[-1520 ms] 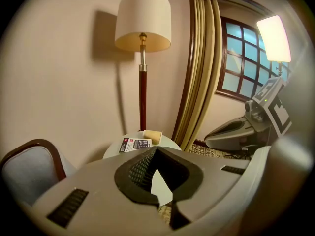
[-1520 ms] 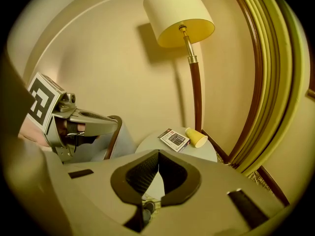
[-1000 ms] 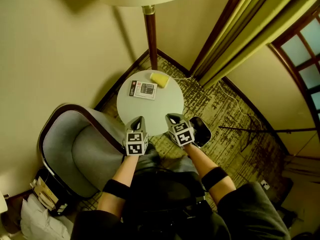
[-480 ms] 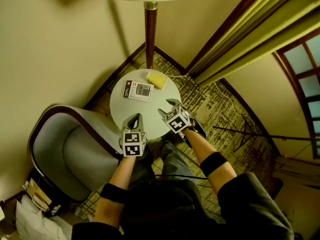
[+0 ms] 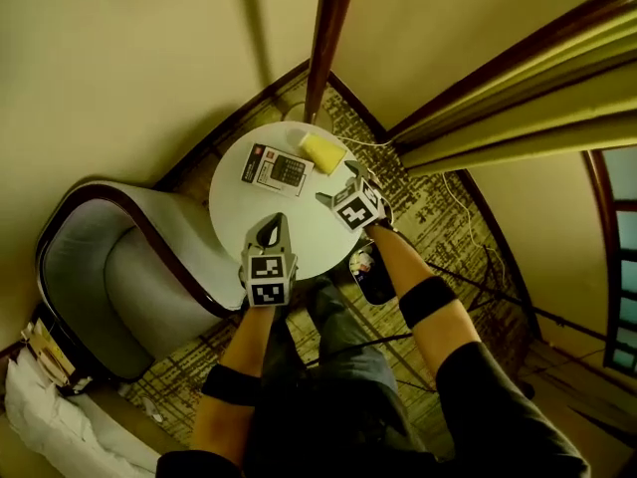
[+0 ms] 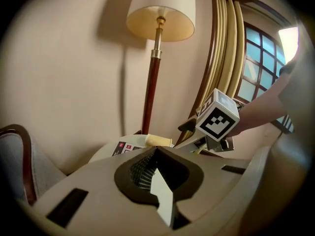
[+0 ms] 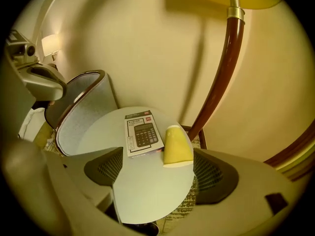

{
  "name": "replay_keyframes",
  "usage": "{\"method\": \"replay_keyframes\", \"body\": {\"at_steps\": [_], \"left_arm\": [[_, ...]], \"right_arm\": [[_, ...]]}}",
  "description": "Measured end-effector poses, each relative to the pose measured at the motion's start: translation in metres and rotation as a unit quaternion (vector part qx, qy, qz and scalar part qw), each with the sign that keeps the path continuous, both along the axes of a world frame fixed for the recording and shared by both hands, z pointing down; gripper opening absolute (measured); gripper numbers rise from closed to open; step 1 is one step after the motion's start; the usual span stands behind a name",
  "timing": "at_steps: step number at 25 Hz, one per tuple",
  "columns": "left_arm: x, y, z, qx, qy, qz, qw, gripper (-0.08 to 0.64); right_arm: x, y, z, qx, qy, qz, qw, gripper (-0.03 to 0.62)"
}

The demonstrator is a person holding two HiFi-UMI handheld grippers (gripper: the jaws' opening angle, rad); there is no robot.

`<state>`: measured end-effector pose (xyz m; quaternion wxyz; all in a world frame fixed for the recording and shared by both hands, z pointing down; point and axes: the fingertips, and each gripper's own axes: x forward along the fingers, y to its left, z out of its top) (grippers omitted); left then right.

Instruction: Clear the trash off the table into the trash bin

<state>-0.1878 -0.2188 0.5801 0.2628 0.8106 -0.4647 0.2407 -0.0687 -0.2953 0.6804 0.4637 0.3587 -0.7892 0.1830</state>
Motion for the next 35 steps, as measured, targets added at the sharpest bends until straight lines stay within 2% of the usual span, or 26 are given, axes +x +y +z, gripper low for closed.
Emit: {"method": "replay_keyframes", "body": {"at_steps": [5,10,21,24,26,28,35], "left_arm": [[0.011,-0.019,0.029,-0.003,0.003,-0.017,0.9998,0.0],[0.018,-0.034,0.054,-0.004,0.01,-0.034,0.9994,0.0],[0.015,-0.043,0.086,-0.019,0.023,-0.073,0.9969,0.0],[0.012,-0.045,0.087,-0.019,0.022,-0.077,0.9966,0.0],[0.008,-0.045,0.089,-0.021,0.02,-0.079,0.9965,0.0],[0.005,-0.044,0.092,-0.025,0.018,-0.081,0.9962,0.0],[0.001,-0.042,0.092,-0.028,0.015,-0.079,0.9964,0.0]], "right_arm": [[0.009,-0.027,0.05,-0.02,0.007,-0.017,1.0,0.517],[0.014,-0.048,0.091,-0.037,0.027,-0.042,0.998,0.518],[0.011,-0.069,0.129,-0.052,0.053,-0.087,0.993,0.52],[0.01,-0.067,0.137,-0.062,0.057,-0.094,0.992,0.517],[0.01,-0.067,0.141,-0.065,0.061,-0.1,0.991,0.482],[0.01,-0.068,0.14,-0.063,0.066,-0.103,0.991,0.475],[0.014,-0.06,0.142,-0.075,0.061,-0.08,0.992,0.441]]}}
